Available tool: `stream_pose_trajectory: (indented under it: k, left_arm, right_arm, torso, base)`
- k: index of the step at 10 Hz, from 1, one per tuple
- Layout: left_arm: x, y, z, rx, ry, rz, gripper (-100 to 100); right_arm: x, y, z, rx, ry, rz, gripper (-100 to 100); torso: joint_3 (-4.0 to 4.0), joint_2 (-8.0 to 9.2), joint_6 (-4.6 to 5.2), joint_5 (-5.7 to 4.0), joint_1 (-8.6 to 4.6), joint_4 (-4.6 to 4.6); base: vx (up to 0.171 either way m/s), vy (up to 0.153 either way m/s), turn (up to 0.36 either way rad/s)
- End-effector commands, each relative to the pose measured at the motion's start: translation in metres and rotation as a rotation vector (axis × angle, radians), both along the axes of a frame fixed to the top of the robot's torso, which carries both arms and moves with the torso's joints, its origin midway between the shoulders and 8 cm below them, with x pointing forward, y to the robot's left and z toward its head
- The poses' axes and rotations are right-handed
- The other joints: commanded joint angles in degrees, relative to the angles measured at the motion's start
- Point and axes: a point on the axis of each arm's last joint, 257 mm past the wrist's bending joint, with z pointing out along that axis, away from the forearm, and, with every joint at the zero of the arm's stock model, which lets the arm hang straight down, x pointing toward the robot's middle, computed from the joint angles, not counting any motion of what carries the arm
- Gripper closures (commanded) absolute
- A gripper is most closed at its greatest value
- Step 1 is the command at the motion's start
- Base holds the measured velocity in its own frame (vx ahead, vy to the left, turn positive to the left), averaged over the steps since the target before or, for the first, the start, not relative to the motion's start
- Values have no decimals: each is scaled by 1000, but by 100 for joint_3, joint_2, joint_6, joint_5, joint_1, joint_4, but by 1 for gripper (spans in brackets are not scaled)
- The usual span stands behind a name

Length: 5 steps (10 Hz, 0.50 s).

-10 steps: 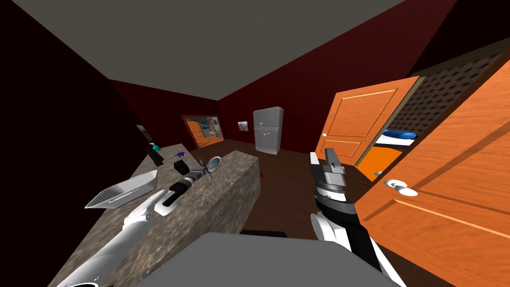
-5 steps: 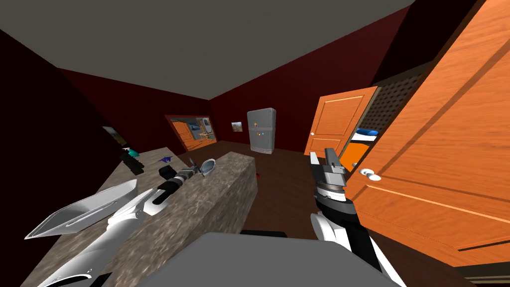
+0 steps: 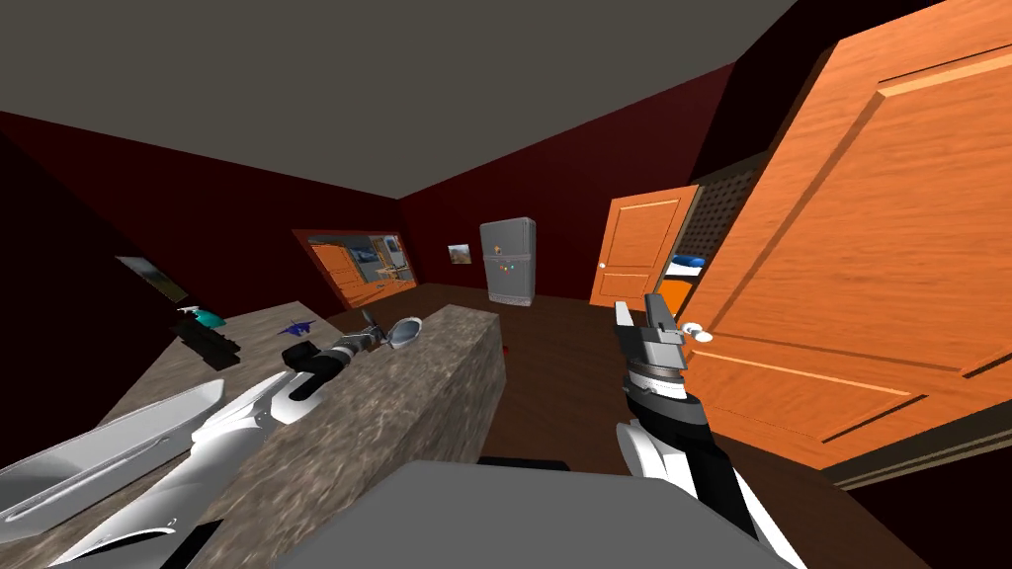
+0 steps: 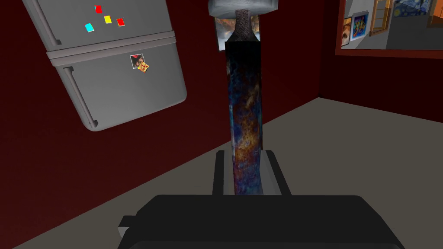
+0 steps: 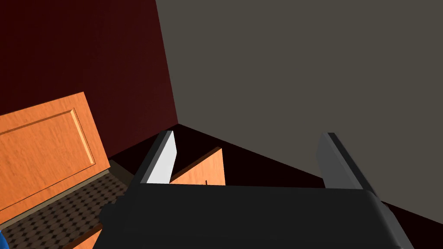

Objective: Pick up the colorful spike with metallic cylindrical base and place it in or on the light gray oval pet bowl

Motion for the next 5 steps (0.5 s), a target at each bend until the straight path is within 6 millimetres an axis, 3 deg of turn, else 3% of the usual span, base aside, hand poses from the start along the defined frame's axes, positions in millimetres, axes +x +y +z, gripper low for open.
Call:
stream_pose_trajectory:
  k: [1, 5]
  left_arm:
    - [-3, 21, 19, -15, -28, 40, 100]
    - [-6, 46, 50, -74, -97, 96, 100]
  right_arm:
    - [0, 0, 0, 0, 0, 0, 0]
    - [0, 0, 0, 0, 0, 0, 0]
  torso:
    - [0, 0, 0, 0, 0, 0]
    - [-24, -33, -2, 20, 37, -15]
  base:
    - [26, 107, -311]
    - [29, 123, -199]
